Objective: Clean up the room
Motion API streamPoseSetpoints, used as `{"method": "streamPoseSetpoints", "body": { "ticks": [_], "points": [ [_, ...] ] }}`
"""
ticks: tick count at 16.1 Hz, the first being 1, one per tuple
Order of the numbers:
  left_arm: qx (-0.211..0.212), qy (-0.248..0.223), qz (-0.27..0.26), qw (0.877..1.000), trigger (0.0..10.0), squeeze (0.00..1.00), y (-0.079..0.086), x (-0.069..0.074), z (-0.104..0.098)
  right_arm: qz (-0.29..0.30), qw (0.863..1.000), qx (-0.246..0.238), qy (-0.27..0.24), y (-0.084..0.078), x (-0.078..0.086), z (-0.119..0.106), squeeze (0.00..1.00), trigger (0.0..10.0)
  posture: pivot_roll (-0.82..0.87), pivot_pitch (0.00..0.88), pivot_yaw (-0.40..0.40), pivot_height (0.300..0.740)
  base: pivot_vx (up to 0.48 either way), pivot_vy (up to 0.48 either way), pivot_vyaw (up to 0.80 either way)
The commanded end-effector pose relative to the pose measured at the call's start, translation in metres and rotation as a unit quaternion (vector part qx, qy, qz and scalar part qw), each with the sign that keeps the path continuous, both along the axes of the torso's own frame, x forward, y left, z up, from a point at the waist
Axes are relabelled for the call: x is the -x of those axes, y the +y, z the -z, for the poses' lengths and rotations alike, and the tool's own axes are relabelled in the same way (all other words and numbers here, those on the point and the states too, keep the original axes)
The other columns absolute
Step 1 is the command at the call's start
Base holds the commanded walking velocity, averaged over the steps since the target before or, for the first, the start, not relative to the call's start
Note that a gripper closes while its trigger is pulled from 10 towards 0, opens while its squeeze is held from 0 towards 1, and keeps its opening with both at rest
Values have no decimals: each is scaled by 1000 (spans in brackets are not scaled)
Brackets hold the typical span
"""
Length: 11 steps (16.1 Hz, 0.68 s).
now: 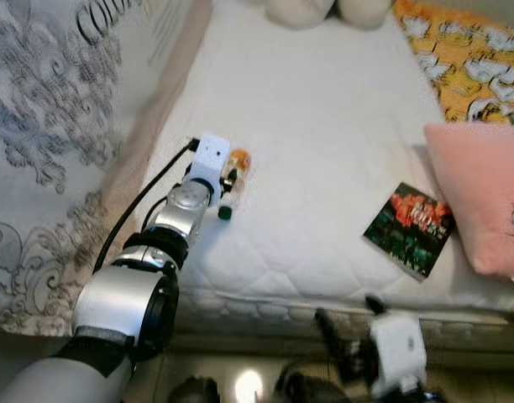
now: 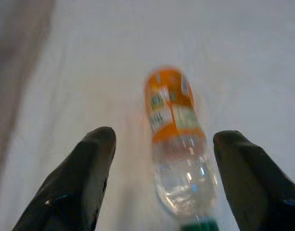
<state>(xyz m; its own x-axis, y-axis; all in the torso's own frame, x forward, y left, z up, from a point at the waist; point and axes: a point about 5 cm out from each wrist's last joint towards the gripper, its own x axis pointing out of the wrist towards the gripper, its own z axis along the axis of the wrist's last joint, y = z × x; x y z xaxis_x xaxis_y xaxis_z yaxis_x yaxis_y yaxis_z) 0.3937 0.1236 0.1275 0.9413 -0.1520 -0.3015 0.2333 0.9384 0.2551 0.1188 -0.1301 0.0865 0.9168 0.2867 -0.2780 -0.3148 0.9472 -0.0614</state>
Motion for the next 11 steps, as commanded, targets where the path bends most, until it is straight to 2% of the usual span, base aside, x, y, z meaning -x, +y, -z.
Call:
{"method": "streamPoseSetpoints", "body": {
  "ticks": [1,2,7,8,9,11],
  "points": [
    [-9,14,2,1000,10000,1000,-2,2,5,-5,1000,6,-3,2,4,-6,0,10000,-286,252,-17,740,0,0,0],
    [-12,19,-2,1000,10000,1000,0,3,7,-9,1000,3,3,6,14,-10,0,10000,-302,290,-24,740,0,0,0],
    [-23,15,-18,999,10000,1000,4,-3,-4,-12,1000,3,17,11,35,-23,0,10000,-328,344,-27,740,0,0,0],
    [-54,14,-21,998,10000,1000,5,-3,-4,-14,1000,4,25,13,41,-24,0,10000,-336,354,-30,740,0,0,0],
    [-67,8,-33,997,10000,0,9,-3,-4,-14,999,3,30,15,44,-24,0,10000,-341,359,-30,740,0,0,0],
    [-96,11,-44,994,10000,0,13,-1,1,-12,999,5,43,15,50,-25,0,10000,-348,370,-31,740,0,0,0]
  ]
}}
